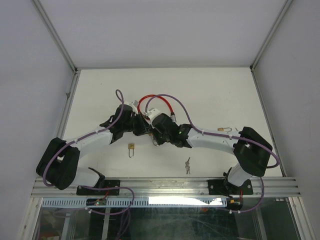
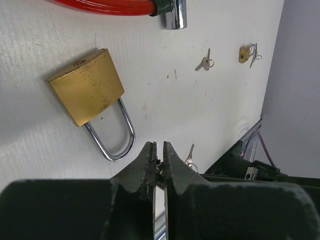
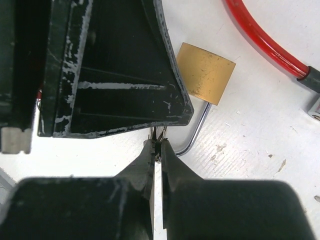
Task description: Unlock with the key
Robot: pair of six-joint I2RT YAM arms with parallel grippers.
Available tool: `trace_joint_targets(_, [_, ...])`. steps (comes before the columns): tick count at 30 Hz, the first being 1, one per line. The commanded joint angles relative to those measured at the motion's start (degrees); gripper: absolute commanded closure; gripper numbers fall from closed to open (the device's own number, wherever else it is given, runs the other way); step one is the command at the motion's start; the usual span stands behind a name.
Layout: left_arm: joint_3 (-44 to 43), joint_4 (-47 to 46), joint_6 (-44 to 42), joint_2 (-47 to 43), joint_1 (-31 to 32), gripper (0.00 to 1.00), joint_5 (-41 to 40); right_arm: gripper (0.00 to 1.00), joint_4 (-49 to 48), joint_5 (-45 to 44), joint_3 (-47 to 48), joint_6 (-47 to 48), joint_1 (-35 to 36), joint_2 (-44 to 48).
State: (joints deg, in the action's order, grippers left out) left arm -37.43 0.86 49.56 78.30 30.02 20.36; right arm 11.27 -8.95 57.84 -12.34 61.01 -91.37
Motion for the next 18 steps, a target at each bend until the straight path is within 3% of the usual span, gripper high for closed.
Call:
trace_joint_targets(1, [-2.6, -2.1, -1.4, -0.5, 0.7, 1.00, -1.3, 1.00, -4.3, -1.3, 2.4, 1.0, 0.5, 0.4])
trace_joint_targets(7, [-3.0, -2.7, -3.7, -3.3, 0.6, 1.00, -3.4, 0.91, -4.8, -2.1, 2.0, 1.5, 0.2, 2.6])
trace_joint_targets(18, [-2.6, -9.6, -16.6, -12.1, 0.7, 1.00, -9.7, 0.57, -7.8, 7.0, -2.2, 0.9, -5.7, 14.1])
